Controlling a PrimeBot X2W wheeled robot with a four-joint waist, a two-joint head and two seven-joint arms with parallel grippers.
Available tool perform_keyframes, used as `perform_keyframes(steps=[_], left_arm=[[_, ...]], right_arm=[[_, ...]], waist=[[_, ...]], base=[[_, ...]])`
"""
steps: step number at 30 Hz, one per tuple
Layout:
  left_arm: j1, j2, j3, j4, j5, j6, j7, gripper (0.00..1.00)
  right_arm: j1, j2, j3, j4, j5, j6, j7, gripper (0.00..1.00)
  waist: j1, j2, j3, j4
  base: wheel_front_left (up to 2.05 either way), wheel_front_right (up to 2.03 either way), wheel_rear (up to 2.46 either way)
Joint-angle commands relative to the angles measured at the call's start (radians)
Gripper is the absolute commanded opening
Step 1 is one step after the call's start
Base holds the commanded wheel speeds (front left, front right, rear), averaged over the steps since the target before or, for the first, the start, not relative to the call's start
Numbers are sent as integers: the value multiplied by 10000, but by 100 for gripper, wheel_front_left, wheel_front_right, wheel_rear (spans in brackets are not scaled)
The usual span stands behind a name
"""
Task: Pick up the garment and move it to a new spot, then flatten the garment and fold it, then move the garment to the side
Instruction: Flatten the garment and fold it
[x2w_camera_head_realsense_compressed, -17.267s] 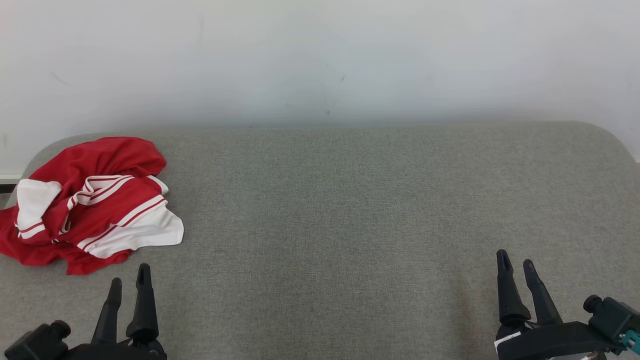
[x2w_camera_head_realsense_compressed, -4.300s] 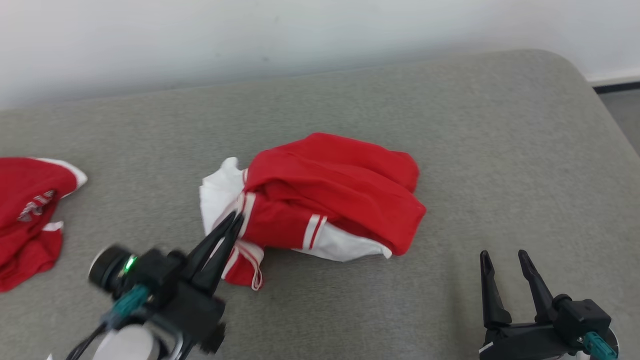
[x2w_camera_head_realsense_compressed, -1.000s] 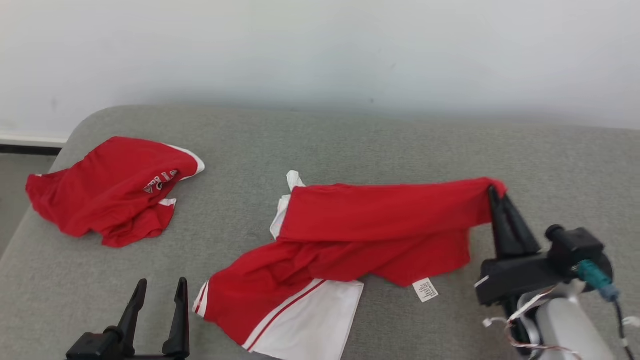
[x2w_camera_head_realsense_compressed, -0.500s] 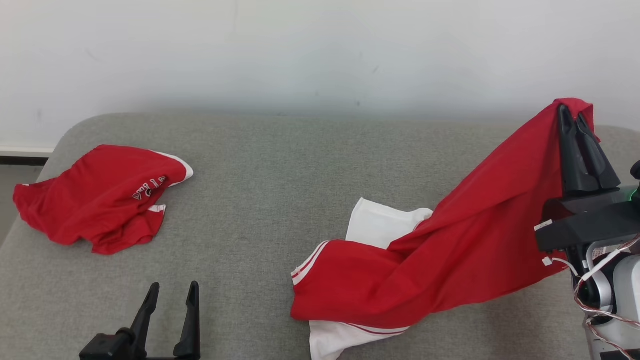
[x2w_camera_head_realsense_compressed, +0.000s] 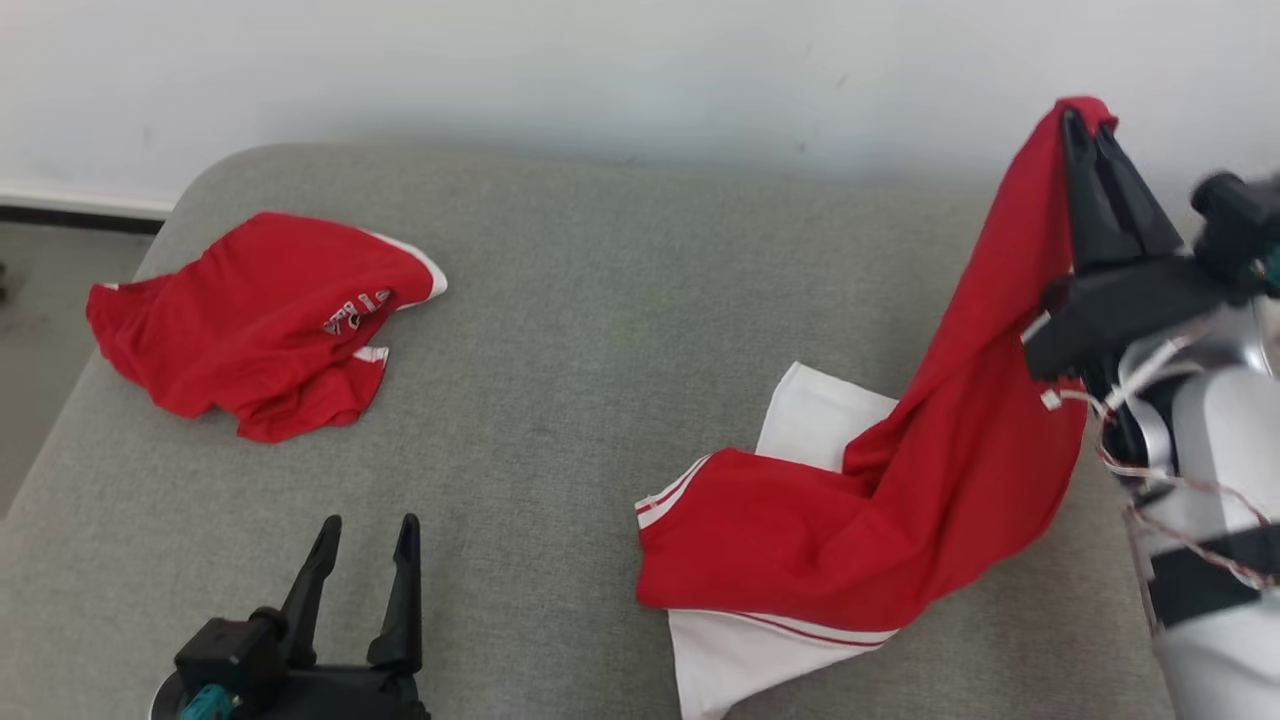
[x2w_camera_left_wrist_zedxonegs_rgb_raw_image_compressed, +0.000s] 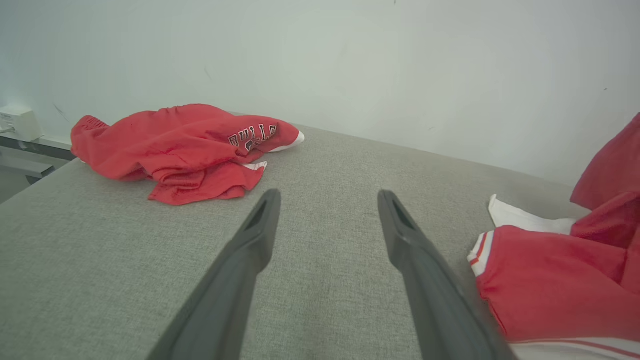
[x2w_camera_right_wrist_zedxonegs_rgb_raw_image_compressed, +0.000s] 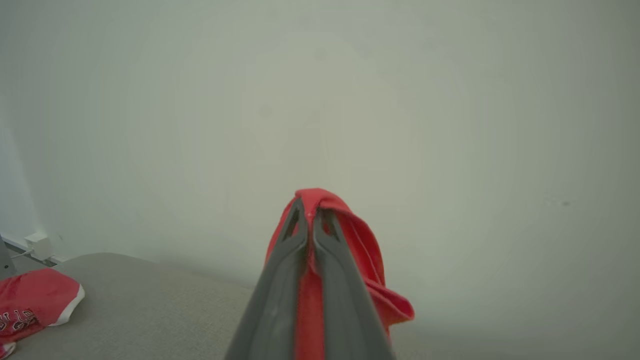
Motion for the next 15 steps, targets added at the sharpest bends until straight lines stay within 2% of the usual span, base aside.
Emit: perform_keyframes(steps=[1, 5, 6, 7, 8, 9, 15], left_arm=[[-251, -49, -95, 44, -151, 11, -6, 100], [-503, -76, -267, 121, -247, 11, -6, 100], [-560, -85, -308, 139, -284, 11, -4, 100], [-560, -85, -308, 139, -284, 11, -4, 100], [-605, -89, -360, 164, -298, 11, -4, 100], [-632, -94, -394, 182, -315, 11, -4, 100], [-705, -126, -393, 229, -346, 11, -6, 100]], right_arm=[[-658, 21, 188, 799, -167, 13, -84, 0], [-1896, 318, 587, 3160, -423, 13, -480, 0], [-2120, 358, 716, 3767, -522, 13, -578, 18], [-2120, 358, 716, 3767, -522, 13, -578, 18], [-2300, 420, 855, 4302, -604, 13, -731, 67], [-2477, 493, 980, 4833, -665, 11, -854, 100], [-3052, 692, 1474, 6822, -643, 11, -1974, 100]], waist=[[-1, 0, 509, 504], [-1, 0, 776, 778], [-1, 0, 816, 842], [-1, 0, 816, 842], [-1, 0, 842, 901], [-1, 0, 860, 946], [-1, 0, 829, 907]], base=[[0, 0, 0], [0, 0, 0], [0, 0, 0], [0, 0, 0], [0, 0, 0], [0, 0, 0], [0, 0, 0]])
